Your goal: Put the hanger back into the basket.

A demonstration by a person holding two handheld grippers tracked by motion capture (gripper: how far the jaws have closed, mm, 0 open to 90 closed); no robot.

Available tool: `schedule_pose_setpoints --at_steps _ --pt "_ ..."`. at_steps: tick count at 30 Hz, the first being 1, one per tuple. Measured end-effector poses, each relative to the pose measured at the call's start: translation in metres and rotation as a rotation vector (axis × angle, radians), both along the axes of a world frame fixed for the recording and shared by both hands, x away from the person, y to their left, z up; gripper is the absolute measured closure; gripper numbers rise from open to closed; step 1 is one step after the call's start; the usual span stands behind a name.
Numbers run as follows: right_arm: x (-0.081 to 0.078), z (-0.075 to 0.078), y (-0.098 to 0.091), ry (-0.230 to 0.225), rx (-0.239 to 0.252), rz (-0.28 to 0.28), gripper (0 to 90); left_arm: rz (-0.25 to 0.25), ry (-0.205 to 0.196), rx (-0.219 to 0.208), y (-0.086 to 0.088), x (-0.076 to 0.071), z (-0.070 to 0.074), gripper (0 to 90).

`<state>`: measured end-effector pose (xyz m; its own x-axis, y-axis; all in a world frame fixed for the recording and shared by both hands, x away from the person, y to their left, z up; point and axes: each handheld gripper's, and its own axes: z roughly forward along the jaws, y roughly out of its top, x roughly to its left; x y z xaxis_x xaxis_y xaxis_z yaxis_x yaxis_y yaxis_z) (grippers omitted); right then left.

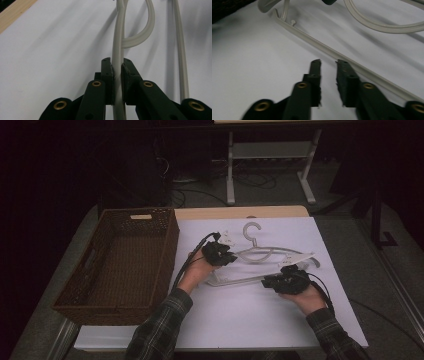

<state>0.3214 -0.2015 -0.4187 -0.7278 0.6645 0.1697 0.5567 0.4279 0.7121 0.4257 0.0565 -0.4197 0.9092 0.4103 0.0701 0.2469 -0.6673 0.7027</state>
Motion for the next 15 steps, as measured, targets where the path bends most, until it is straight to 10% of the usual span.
schedule_pose_setpoints --at_steps 6,15 --pt "-0.021 0.002 -0.007 0.005 0.02 -0.003 40.6 0.031 -0.006 -0.037 0.006 -0.005 0.004 82.0" --pt "-0.046 -0.008 -0.012 -0.04 -0.004 -0.034 25.1 0.096 -0.007 -0.106 0.017 -0.016 0.026 82.1"
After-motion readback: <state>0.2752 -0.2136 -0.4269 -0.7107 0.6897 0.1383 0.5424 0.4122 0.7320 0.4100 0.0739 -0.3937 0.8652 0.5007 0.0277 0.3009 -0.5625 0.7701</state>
